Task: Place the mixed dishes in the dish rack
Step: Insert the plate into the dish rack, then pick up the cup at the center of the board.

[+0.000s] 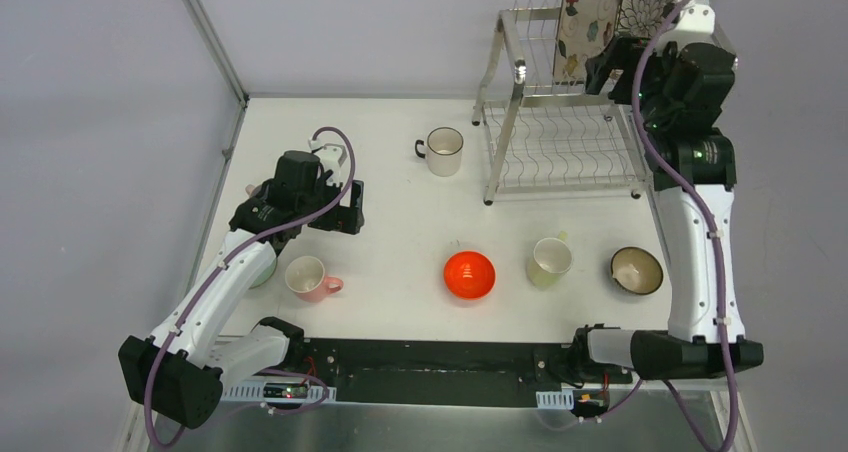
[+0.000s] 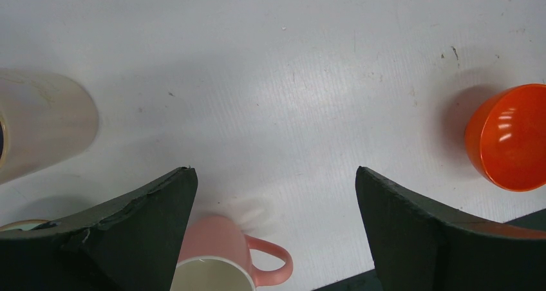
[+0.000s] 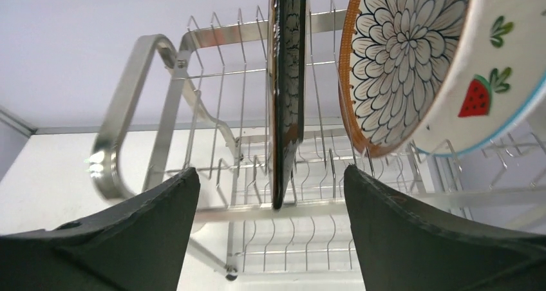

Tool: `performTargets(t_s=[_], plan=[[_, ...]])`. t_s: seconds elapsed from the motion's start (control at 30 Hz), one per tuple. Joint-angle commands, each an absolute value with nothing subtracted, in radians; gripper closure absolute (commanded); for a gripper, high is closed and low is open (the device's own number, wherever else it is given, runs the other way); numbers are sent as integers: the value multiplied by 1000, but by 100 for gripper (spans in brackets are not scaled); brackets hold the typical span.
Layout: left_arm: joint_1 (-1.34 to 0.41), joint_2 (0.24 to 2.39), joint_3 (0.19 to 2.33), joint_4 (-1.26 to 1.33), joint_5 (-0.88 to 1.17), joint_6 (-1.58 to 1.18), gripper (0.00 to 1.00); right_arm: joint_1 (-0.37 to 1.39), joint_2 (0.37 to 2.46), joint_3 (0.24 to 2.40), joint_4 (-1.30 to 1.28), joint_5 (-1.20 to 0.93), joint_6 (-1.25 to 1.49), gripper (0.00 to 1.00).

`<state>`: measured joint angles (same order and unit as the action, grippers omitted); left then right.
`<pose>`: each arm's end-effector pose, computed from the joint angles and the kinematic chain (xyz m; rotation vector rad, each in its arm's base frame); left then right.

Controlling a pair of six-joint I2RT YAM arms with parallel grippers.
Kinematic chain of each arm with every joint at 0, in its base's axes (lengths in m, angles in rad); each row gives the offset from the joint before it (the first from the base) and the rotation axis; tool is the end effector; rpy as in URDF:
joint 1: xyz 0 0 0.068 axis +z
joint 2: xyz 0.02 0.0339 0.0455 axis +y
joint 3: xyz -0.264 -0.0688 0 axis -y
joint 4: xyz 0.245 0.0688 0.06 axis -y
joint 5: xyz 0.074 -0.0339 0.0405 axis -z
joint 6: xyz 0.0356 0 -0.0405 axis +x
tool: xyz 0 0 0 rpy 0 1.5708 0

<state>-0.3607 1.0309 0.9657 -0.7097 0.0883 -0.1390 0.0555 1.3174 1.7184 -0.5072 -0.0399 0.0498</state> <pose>0.1962 -0.0774 0.3073 0.3057 2.3490 -0.3476 0.2644 0.0161 0.5083 -0.0349 1.6778 0.1128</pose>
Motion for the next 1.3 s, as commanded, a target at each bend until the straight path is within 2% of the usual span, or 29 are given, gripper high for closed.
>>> performTargets(t_s=[0.0, 0.07, 0.1, 0.27, 0.37, 0.53, 0.7, 0.97, 1.1, 1.27], plan=[[-368, 990, 960, -669, 89, -127, 1, 52, 1218, 1773, -658, -78, 166, 11], [-368, 981, 957, -670, 81, -128, 1, 53, 1186, 1751, -703, -113, 200, 2], [-369, 978, 957, -670, 77, -129, 1, 52, 1162, 1735, -720, -128, 216, 0], [-368, 972, 959, -674, 62, -135, 1, 61, 1061, 1606, -752, -190, 270, 0], [-368, 960, 953, -688, -31, -159, 1, 74, 1008, 1540, -796, -202, 300, 0], [-368, 952, 945, -689, -66, -167, 1, 88, 932, 1417, -871, -165, 304, 0], [-369, 981, 948, -683, -19, -148, 3, 102, 932, 1315, -957, -126, 361, 0], [-369, 1005, 950, -680, -27, -146, 7, 245, 1013, 1146, -984, -18, 433, 0], [-369, 1009, 952, -678, -18, -146, 9, 315, 1069, 1093, -984, -8, 494, 8], [-368, 1009, 951, -678, -31, -150, 9, 348, 1127, 1053, -998, 30, 543, 25]])
